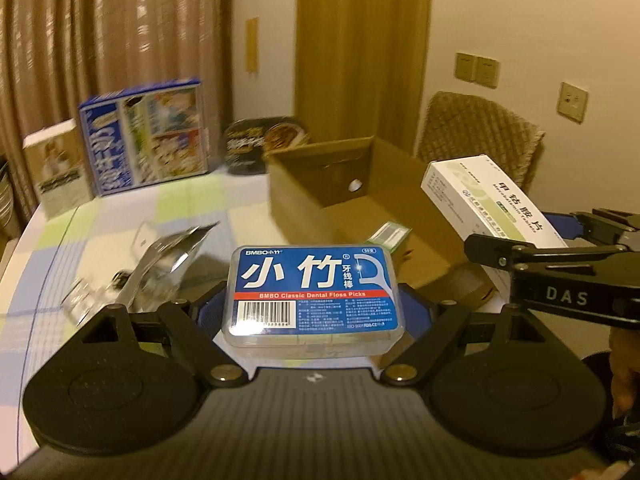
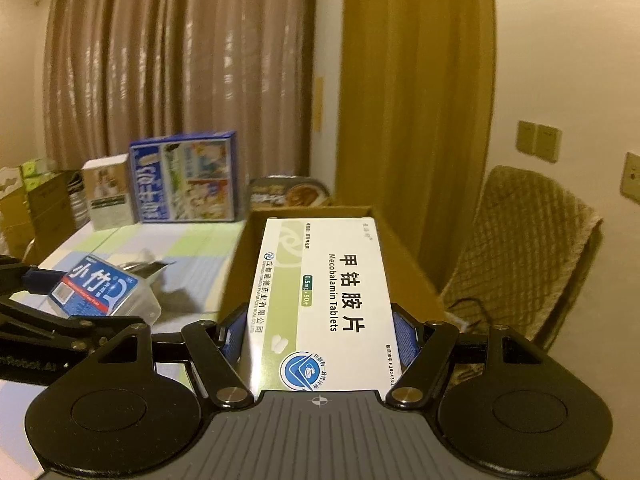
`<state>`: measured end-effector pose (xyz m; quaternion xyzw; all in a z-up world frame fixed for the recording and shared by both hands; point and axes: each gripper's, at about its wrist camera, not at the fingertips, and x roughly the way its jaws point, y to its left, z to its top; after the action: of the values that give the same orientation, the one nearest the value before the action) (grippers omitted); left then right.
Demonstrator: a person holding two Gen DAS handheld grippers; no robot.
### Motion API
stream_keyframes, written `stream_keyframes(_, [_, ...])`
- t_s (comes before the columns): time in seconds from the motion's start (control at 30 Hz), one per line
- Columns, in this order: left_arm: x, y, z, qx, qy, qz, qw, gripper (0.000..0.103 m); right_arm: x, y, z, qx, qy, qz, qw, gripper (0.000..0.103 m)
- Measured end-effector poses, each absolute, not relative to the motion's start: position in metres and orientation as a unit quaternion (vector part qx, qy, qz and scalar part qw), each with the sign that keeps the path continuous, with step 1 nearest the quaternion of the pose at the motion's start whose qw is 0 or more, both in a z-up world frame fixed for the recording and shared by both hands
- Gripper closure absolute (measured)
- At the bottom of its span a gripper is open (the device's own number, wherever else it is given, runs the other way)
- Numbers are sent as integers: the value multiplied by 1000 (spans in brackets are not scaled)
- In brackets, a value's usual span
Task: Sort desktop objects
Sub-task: 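Lift both held boxes and carry them toward the cardboard box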
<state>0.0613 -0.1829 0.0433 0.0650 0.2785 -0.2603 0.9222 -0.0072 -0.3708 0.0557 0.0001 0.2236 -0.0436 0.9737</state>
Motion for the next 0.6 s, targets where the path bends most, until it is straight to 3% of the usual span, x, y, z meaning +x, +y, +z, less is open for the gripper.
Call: stream_keyframes(0.6, [107,-272,44,101,269,-313,905,20,29,-439,48,4,225,-65,972,35])
